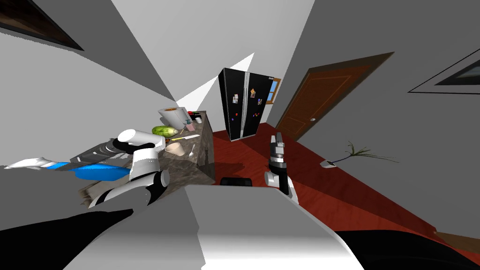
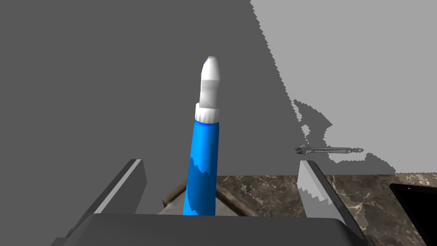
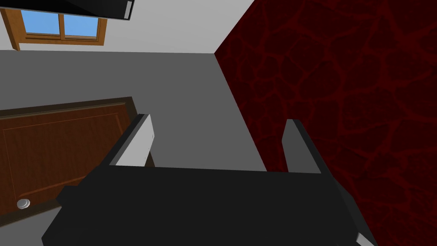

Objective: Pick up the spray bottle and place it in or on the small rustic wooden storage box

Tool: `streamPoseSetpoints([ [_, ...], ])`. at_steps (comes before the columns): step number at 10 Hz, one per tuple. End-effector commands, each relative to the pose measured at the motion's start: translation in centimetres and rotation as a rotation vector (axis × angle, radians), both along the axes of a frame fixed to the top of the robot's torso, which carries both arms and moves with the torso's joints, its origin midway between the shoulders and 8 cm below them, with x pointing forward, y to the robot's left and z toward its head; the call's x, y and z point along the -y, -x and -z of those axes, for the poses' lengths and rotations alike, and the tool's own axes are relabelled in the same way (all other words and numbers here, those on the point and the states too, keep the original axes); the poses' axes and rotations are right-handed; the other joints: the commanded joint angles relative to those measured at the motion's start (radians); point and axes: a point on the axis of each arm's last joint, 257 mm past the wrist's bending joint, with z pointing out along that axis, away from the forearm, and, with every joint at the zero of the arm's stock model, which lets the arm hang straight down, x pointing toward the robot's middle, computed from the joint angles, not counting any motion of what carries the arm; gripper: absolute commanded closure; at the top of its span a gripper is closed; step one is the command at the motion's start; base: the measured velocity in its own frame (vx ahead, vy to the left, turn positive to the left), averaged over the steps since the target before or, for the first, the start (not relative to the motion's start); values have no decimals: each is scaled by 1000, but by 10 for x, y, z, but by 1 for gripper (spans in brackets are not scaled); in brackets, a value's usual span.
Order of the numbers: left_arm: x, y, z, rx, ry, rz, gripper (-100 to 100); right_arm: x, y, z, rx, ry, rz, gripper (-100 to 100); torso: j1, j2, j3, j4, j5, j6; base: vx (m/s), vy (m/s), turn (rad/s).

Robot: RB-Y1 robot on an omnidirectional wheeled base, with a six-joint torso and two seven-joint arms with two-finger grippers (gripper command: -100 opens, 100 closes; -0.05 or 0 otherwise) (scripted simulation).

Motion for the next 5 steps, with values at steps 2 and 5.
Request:
streamPoseSetpoints([
  [2, -3, 5, -22, -5, 2, -4, -100, 0, 0, 0, 0, 0, 0, 0, 0, 0, 0, 0, 0, 0, 9, -10, -21],
  [5, -4, 6, -24, -6, 2, -4, 0, 0, 0, 0, 0, 0, 0, 0, 0, 0, 0, 0, 0, 0, 2, -2, -5],
])
